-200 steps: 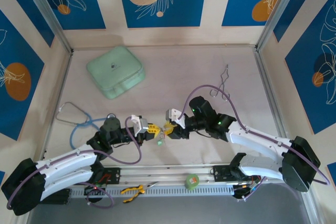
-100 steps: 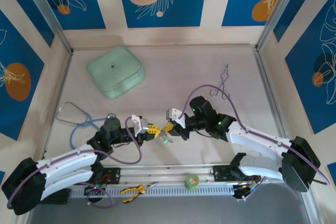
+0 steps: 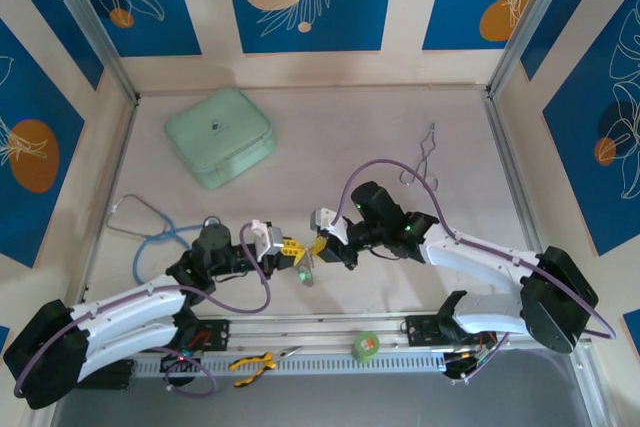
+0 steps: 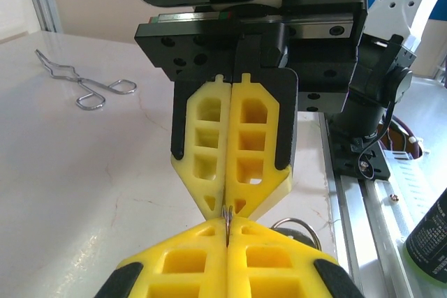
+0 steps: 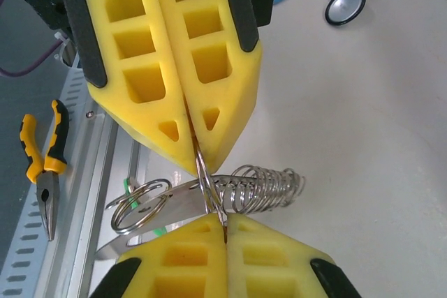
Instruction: Put the keys on the keyring
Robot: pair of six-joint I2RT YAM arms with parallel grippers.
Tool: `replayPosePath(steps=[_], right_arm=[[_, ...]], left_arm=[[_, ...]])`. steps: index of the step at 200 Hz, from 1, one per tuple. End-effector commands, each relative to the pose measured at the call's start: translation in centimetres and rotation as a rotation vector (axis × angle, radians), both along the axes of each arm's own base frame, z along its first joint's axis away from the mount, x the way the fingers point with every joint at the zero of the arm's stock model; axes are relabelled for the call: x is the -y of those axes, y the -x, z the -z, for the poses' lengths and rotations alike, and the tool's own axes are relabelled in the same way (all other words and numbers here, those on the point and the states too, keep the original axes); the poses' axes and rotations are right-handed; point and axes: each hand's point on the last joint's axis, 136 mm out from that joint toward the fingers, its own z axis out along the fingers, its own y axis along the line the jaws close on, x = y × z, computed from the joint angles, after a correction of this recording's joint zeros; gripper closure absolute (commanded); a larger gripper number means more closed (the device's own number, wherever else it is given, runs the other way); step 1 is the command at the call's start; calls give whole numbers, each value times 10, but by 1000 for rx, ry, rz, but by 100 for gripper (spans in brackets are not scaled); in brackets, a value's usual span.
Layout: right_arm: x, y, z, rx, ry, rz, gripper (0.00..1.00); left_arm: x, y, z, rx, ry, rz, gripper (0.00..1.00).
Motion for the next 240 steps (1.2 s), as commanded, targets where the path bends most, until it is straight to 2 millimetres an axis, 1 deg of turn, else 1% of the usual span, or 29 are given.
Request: replayPosePath(steps=[1, 13, 30, 66, 135, 174, 211, 225, 240], right_arm=[[3, 3, 0, -41, 21, 1, 89], [3, 2, -5, -27, -7, 6, 82], [3, 2, -12, 3, -50, 3, 79], [2, -1, -20, 48, -84, 11, 78], [-5, 4, -22, 40, -112, -25, 79], [-9, 4, -20, 30, -112, -41, 84], [-13, 5, -21, 16, -122, -61, 94], [-13, 6, -22, 16, -122, -65, 100], [-12, 5, -23, 26, -115, -61, 100]], left_arm=[[3, 3, -23, 63, 70, 28, 100], [3, 4, -22, 59, 68, 28, 100], [3, 4, -21, 56, 68, 31, 100], [4, 5, -21, 50, 71, 39, 100], [5, 5, -23, 46, 78, 42, 100], [5, 4, -23, 45, 79, 40, 100], [6, 3, -24, 49, 86, 37, 100], [6, 3, -23, 45, 87, 34, 100], [5, 0, -21, 39, 77, 18, 100]])
